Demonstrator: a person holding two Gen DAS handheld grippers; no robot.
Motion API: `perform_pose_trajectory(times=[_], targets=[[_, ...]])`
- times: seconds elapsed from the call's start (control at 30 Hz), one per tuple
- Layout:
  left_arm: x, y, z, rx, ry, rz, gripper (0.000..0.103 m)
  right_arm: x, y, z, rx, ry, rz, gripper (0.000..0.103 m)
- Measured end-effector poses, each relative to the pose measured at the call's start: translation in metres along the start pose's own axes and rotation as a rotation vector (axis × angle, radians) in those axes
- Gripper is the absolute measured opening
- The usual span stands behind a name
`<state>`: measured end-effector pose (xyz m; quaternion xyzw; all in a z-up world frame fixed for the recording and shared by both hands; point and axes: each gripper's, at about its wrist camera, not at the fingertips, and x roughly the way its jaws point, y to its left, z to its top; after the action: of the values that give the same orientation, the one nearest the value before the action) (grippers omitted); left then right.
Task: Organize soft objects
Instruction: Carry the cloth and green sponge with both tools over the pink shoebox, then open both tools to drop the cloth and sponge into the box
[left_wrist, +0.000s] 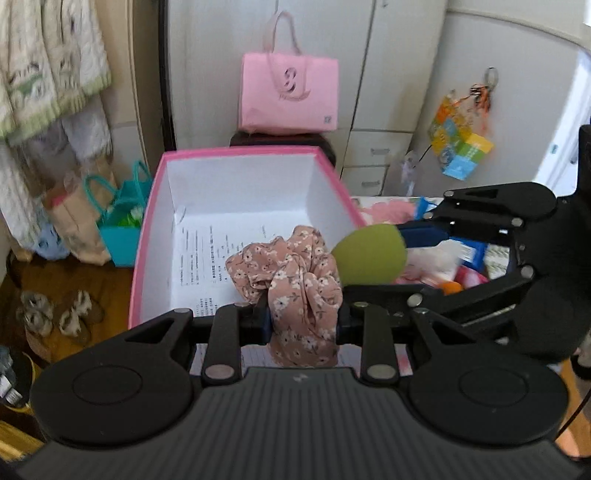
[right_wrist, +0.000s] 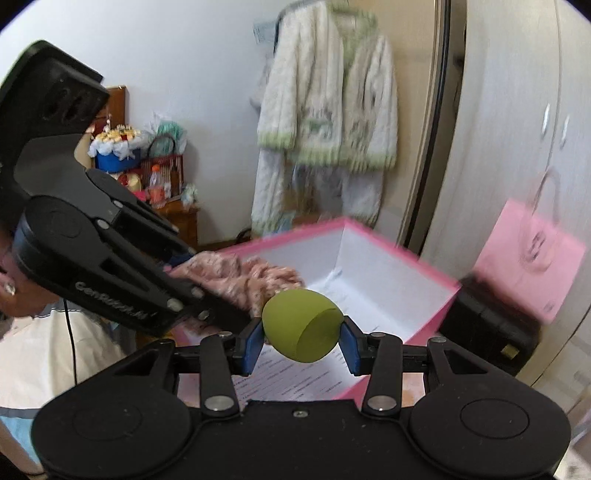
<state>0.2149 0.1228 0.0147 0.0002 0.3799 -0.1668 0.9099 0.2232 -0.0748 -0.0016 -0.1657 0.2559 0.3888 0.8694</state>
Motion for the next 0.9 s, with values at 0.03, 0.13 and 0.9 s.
perform_pose_trajectory(times=[0.03, 0.13, 0.9], targets=[[0.011, 0.006, 0.004, -0.019, 0.012, 0.009, 0.027, 0.011, -0.003, 0.002, -0.023, 0.012, -0.01, 0.049], [0.041, 0.017, 0.013, -0.04, 0.058, 0.033, 0.027, 0.039, -0.009, 0.006, -0.1, 0.056, -0.032, 0.049], [0.054, 0.022, 0.022, 0.021, 0.102, 0.124, 0.06, 0.071, -0.026, 0.004, -0.177, 0.219, 0.068, 0.068]])
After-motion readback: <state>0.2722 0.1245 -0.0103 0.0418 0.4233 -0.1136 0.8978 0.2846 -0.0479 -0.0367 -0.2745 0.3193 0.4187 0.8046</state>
